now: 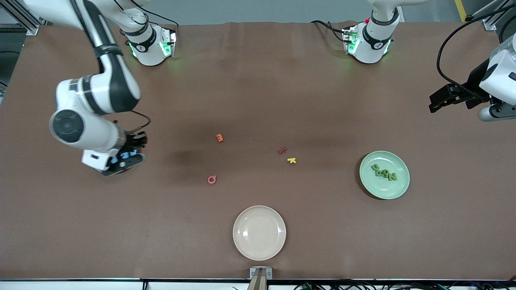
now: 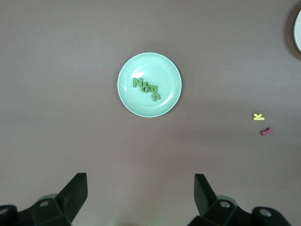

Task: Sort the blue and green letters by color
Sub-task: 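Carry the blue 9 onto the blue plate and open the right gripper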

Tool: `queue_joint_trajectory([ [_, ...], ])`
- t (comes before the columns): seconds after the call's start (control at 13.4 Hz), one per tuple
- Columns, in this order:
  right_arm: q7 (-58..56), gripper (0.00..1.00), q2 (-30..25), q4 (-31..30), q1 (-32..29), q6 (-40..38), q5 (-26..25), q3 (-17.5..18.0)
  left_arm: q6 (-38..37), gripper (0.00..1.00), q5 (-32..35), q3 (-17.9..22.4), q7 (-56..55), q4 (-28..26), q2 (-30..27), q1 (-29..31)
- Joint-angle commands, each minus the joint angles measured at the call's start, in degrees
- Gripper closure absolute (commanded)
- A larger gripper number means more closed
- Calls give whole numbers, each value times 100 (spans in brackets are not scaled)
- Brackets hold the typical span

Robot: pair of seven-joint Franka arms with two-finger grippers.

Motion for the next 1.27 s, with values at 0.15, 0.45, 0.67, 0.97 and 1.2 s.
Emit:
queue_joint_trajectory([
  [0.15,-813,85,-134,-851,-919,1126,-120,121,59,0,28,-23,82,-83,-118,16],
  [0.45,-1050,85,75,-1345,-1236,2051,-129,121,68,0,28,-40,91,-83,-110,25],
  [0.67,-1254,85,348,-1432,-1386,2376,-120,130,85,0,28,-40,91,-92,-66,25],
  [0.97,-1245,84,393,-1994,-1404,2990,-120,130,85,0,28,-49,91,-83,-75,16],
  [1.2,-1236,84,367,-2276,-1395,3203,-94,130,85,0,28,-49,91,-83,-57,16],
])
